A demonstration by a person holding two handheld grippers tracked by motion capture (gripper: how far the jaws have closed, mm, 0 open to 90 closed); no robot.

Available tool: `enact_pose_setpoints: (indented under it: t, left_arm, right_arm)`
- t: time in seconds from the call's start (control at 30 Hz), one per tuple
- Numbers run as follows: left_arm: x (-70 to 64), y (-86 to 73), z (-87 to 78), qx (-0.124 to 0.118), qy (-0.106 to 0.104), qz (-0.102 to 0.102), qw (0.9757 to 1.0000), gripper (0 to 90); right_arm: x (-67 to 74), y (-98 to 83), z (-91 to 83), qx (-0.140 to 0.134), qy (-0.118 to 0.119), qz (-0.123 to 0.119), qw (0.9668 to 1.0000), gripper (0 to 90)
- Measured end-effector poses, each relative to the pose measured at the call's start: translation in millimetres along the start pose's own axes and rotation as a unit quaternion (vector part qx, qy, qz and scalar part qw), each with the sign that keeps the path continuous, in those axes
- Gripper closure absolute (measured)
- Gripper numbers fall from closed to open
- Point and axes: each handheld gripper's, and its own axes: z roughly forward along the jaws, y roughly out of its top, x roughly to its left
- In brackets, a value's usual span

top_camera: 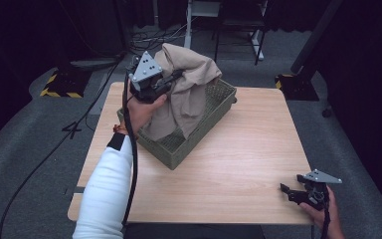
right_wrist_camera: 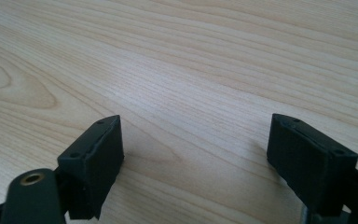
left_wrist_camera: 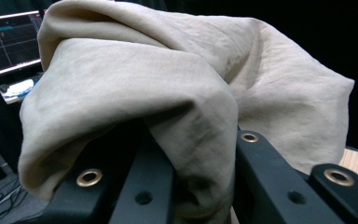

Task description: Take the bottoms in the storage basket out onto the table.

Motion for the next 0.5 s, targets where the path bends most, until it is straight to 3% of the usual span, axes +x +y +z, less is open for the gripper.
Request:
enact_pose_setpoints:
  t: [0.5]
  left_arm:
    - [-7.8, 32.0, 0.7, -0.01, -0.009, 0.016, 0.9998, 83.9]
  right_arm:
    - [0.0, 0.0, 0.0, 0.0, 0.0, 0.0, 1.0, 18.5]
